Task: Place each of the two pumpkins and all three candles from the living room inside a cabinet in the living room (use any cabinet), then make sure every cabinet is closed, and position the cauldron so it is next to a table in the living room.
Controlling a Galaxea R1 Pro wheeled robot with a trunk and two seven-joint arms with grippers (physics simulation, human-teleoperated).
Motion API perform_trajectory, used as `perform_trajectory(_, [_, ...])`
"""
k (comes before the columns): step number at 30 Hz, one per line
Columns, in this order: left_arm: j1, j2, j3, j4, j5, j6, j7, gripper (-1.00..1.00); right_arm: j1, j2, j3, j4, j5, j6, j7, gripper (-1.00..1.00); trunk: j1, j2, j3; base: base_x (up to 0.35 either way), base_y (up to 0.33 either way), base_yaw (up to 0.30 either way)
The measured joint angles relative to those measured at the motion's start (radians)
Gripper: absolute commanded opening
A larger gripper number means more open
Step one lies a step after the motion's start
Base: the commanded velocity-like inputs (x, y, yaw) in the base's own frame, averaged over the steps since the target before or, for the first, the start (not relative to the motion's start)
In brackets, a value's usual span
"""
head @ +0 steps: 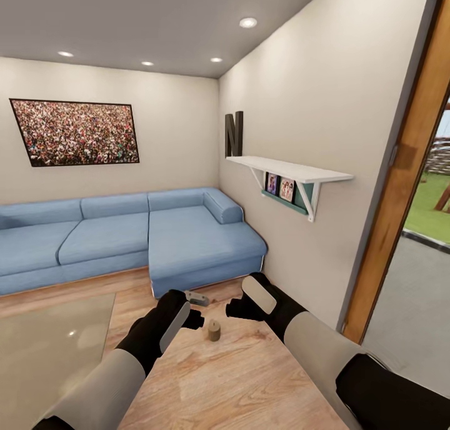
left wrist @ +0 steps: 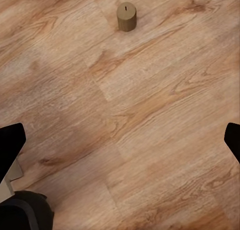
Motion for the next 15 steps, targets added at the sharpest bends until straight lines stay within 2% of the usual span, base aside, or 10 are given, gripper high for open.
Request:
perform_trajectory(11, [0.000, 0.000, 0.001, 0.010, -0.002, 0.003, -0.005, 1.00, 0.000, 0.000, 0.000, 0.000, 0.000, 0.000, -0.001, 1.00, 0.042, -0.077, -0.035, 0.000, 0.000, 0.000])
perform_trajectory(15, [-0.001, -0.001, 0.002, 0.016, 0.014, 0.004, -0.006, 1.00, 0.000, 0.000, 0.000, 0.000, 0.000, 0.000, -0.001, 1.00, 0.058, -0.105, -0.047, 0.000, 0.000, 0.000])
